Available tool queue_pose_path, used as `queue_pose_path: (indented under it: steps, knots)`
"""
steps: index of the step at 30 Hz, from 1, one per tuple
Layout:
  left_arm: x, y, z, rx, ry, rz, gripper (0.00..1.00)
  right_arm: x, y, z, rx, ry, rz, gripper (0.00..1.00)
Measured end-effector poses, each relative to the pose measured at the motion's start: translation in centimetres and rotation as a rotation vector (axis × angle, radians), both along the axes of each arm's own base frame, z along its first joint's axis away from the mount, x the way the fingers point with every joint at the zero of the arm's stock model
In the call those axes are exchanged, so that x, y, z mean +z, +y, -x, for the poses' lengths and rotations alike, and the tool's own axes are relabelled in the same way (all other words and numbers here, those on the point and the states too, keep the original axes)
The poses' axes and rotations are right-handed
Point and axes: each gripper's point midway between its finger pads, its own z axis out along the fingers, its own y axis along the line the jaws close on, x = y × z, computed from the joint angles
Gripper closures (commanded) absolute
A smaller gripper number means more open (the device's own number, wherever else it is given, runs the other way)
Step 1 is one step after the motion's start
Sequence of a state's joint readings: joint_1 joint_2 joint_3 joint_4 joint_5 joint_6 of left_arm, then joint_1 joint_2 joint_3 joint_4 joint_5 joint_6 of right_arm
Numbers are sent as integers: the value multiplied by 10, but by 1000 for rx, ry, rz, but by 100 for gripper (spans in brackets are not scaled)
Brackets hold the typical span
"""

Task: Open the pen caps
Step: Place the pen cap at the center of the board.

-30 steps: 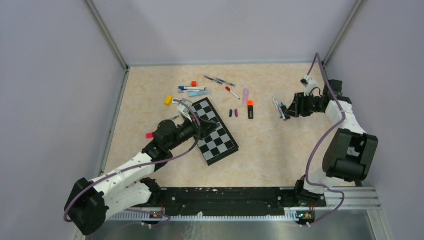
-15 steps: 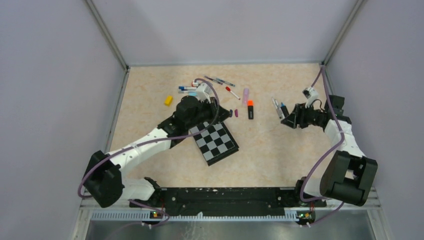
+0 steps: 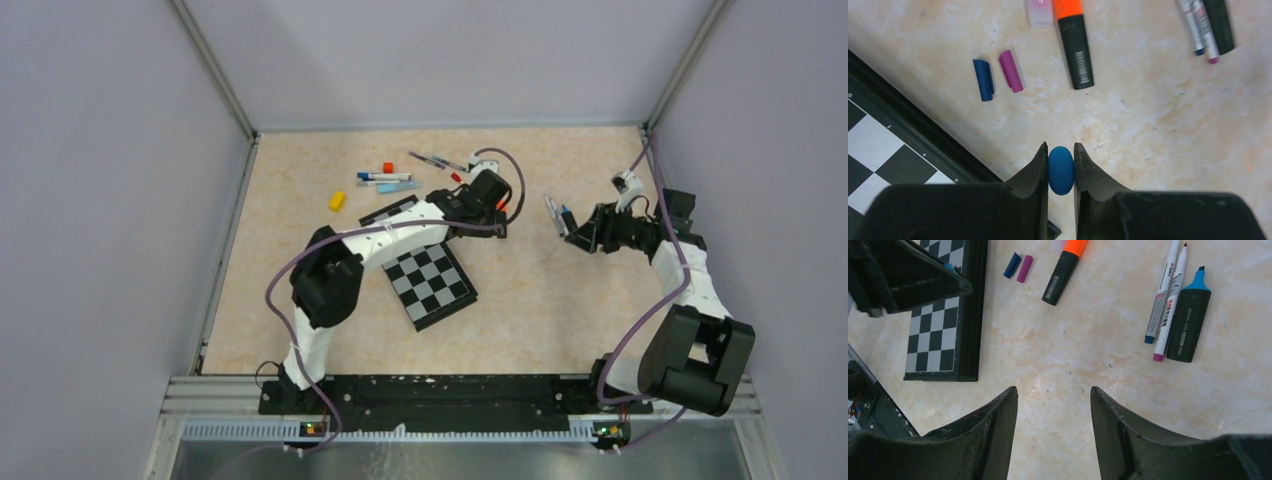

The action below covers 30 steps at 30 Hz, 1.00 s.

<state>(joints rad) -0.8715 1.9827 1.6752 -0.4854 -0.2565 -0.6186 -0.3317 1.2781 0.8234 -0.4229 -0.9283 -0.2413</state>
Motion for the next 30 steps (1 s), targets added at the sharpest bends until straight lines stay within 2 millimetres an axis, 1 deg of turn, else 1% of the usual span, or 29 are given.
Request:
queue_pose_path:
  steps: [3, 5, 7, 9, 13, 17, 22, 26, 30]
  knots:
    - [-33, 3, 0, 7, 50, -94, 100, 0, 0, 0, 1, -1, -1, 46]
    - [-50, 4, -2, 6, 67, -135, 100, 0, 0, 0, 1, -2, -1, 46]
    - [-63, 5, -6, 5, 76, -167, 99, 0, 0, 0, 1, -2, 0, 46]
    - [-72, 4, -9, -2, 76, -189, 98, 0, 0, 0, 1, -3, -1, 46]
    - [-82, 0, -17, -13, 71, -209, 95, 1, 0, -1, 1, -4, 0, 46]
    - [-88, -1, -24, -12, 70, -214, 91, 1, 0, -1, 1, -4, 0, 46]
    - [-90, -3, -32, -11, 62, -205, 83, 1, 0, -1, 1, -4, 0, 46]
    - [-93, -4, -40, -9, 57, -196, 78, 1, 0, -1, 1, -4, 0, 46]
    - [-96, -2, -43, -7, 62, -193, 74, 1, 0, -1, 1, -4, 0, 46]
